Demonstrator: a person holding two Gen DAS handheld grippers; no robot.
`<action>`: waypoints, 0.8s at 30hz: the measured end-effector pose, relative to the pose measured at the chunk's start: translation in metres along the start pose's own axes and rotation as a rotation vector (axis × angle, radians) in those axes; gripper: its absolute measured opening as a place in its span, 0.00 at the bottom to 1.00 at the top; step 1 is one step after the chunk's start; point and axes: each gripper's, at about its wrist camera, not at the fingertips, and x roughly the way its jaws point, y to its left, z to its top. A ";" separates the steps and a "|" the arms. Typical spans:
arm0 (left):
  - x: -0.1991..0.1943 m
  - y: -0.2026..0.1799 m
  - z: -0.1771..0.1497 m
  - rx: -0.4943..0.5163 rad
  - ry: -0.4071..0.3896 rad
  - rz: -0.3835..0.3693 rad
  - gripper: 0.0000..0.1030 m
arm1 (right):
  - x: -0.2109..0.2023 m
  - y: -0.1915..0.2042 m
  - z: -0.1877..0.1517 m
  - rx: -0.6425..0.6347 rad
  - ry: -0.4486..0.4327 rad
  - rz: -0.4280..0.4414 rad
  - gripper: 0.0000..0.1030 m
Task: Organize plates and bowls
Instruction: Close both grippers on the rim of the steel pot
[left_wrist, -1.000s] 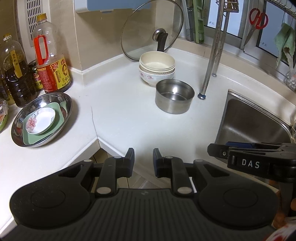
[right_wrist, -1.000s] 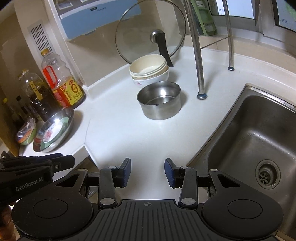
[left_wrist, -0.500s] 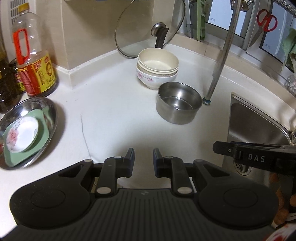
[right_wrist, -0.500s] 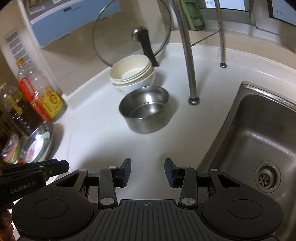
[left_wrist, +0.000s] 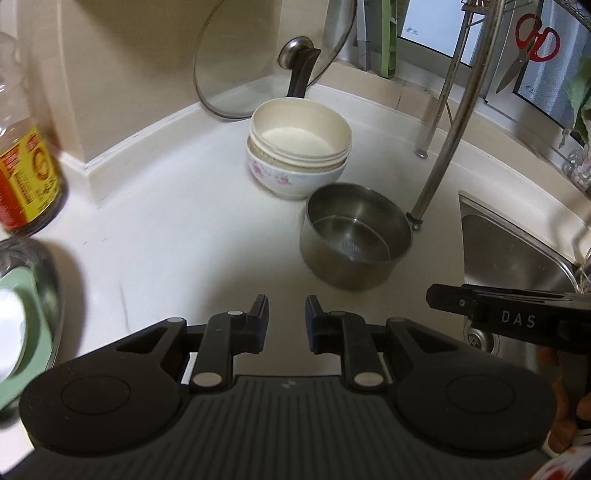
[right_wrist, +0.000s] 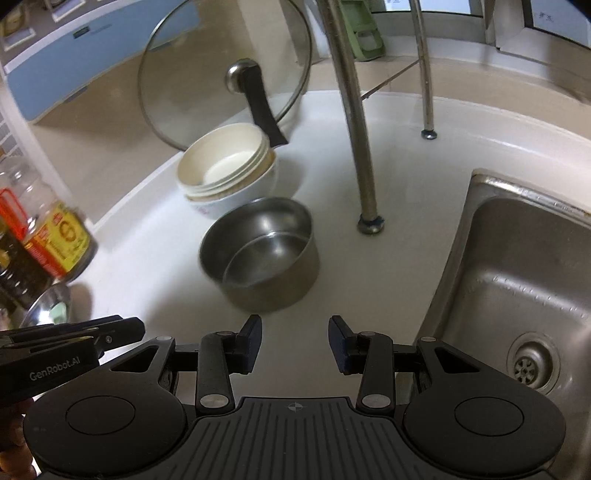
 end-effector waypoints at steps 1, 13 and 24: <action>0.004 0.001 0.003 0.002 -0.003 -0.006 0.18 | 0.003 -0.001 0.003 0.001 -0.009 -0.010 0.39; 0.057 0.000 0.047 0.016 -0.037 -0.103 0.18 | 0.042 -0.003 0.035 0.033 -0.077 -0.040 0.39; 0.099 0.000 0.067 0.002 0.028 -0.106 0.18 | 0.068 -0.003 0.043 0.042 -0.064 -0.074 0.33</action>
